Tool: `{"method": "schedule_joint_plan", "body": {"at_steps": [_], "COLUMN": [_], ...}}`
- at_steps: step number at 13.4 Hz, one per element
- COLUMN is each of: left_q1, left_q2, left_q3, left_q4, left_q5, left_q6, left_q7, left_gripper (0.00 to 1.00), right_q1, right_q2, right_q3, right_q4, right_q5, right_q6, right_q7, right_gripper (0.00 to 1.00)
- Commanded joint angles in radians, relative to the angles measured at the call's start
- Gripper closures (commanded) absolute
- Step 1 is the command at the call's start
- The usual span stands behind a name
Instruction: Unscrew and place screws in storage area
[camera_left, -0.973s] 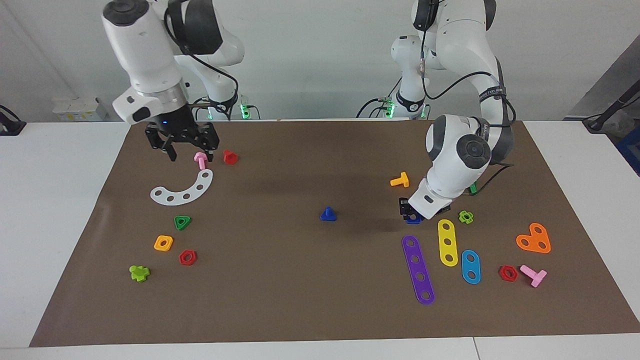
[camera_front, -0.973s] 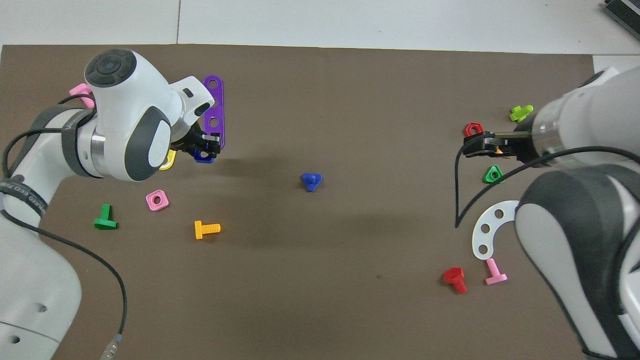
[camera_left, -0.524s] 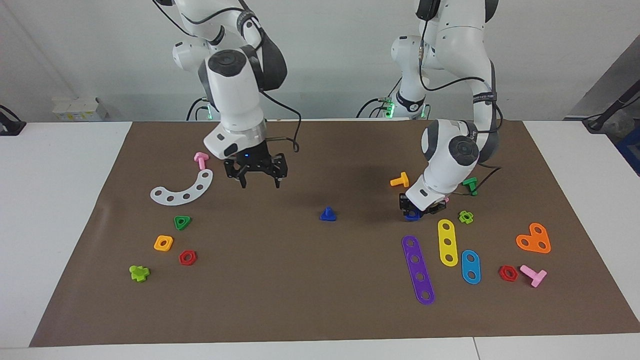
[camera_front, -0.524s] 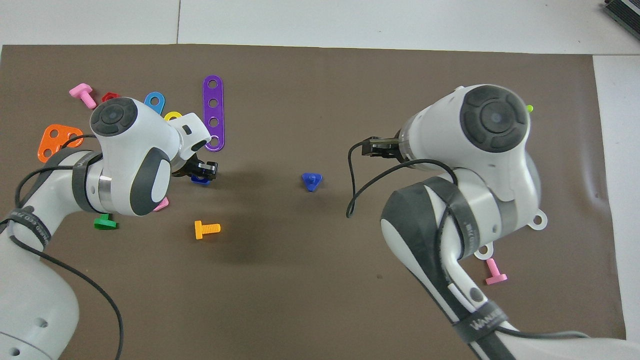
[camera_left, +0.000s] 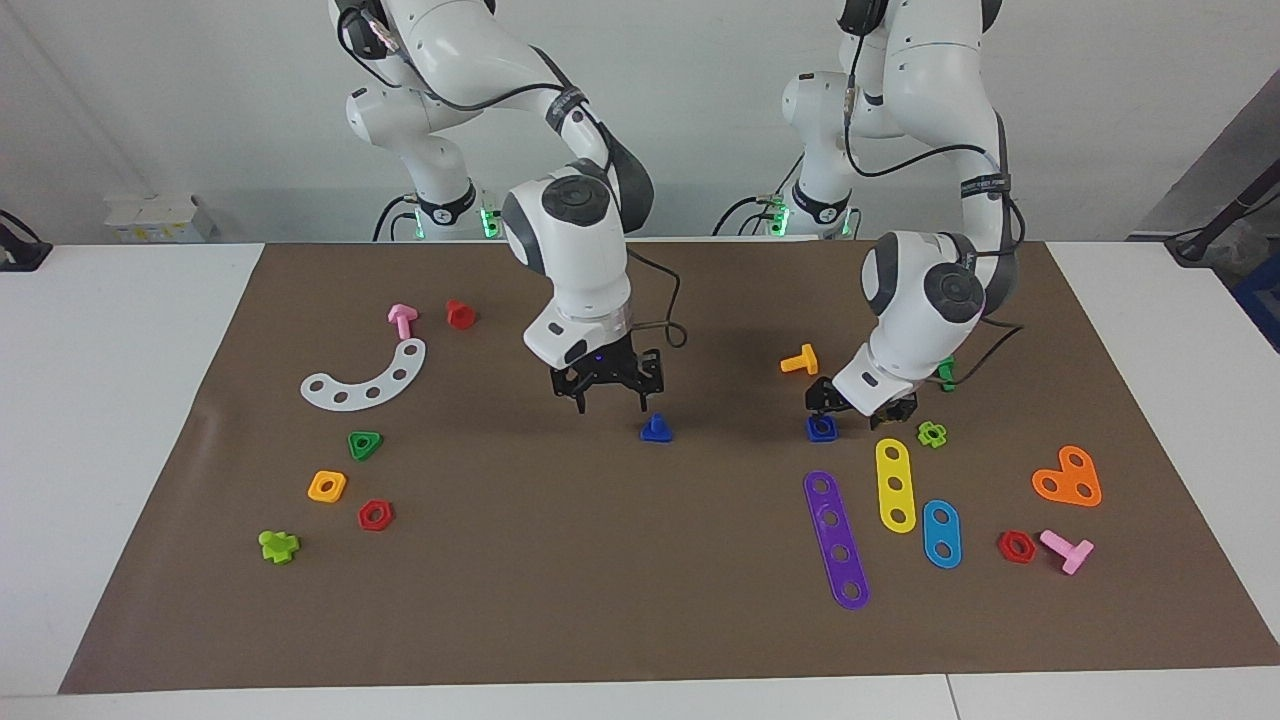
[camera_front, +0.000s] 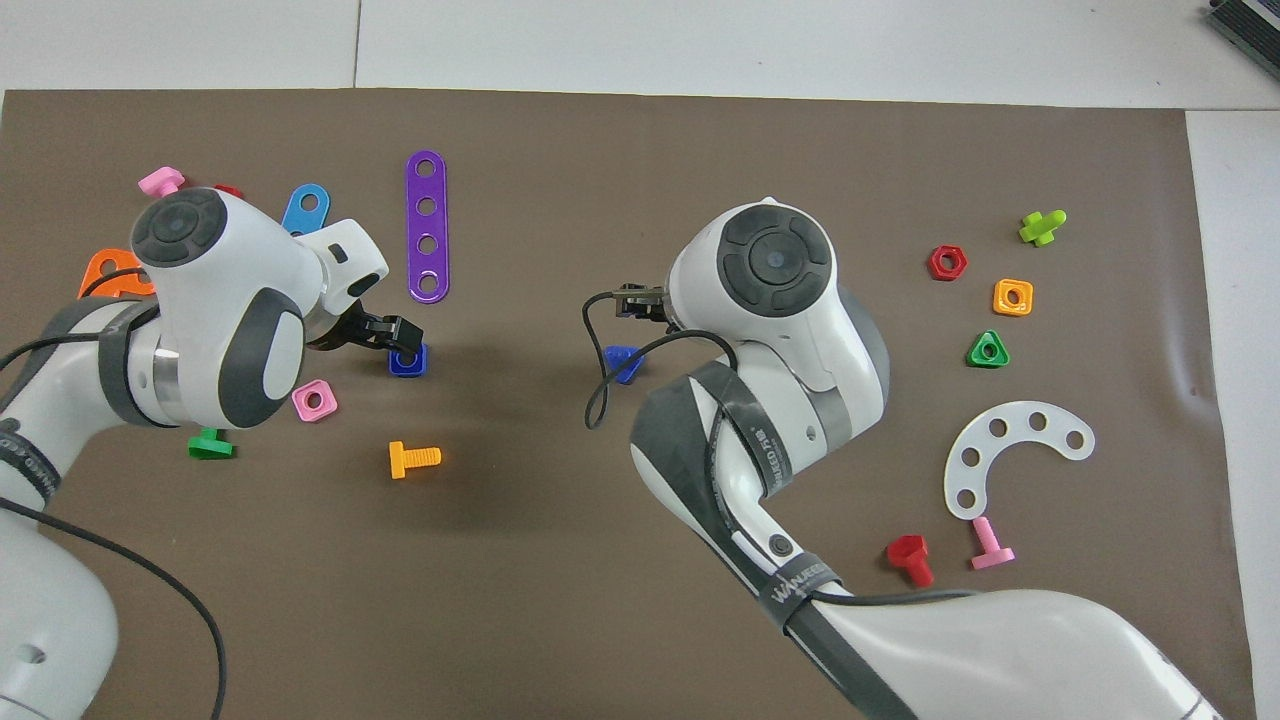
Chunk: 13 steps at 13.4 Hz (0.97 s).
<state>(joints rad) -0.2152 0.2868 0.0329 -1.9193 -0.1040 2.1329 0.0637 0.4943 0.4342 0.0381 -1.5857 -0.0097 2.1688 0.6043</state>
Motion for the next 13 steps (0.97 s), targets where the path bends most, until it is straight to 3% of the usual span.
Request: {"method": "schedule_joint_plan", "body": {"at_steps": [1, 4, 6, 10, 12, 13], "left_q1": [0.095, 0.181, 0.206, 0.212, 0.212, 0.212], "left_q2": [-0.087, -0.147, -0.193, -0.253, -0.299, -0.320], "left_q3": [-0.007, -0.002, 0.001, 0.004, 0.013, 0.018], "left_q4": [-0.001, -0.001, 0.015, 0.166, 0.177, 0.177], "left_q5": [0.000, 0.007, 0.088, 0.127, 0.129, 0.135], "left_q6": [-0.111, -0.160, -0.220, -0.434, -0.467, -0.479], "left_q7": [0.034, 0.068, 0.068, 0.061, 0.061, 0.061], "left_gripper": [0.00, 0.00, 0.00, 0.00, 0.00, 0.00], "right_q1": [0.047, 0.070, 0.081, 0.093, 0.096, 0.096], "right_q2": [0.104, 0.110, 0.112, 0.100, 0.097, 0.097], "right_q3": [-0.006, -0.004, -0.004, -0.003, -0.003, -0.003], "right_q4": [0.070, 0.050, 0.024, -0.037, -0.042, -0.042], "right_q5": [-0.019, -0.042, -0.058, -0.065, -0.065, -0.065], "right_q6": [0.012, 0.063, 0.072, 0.075, 0.075, 0.075], "right_q7": [0.080, 0.094, 0.092, 0.092, 0.092, 0.091], "right_gripper": [0.11, 0.16, 0.22, 0.31, 0.33, 0.49]}}
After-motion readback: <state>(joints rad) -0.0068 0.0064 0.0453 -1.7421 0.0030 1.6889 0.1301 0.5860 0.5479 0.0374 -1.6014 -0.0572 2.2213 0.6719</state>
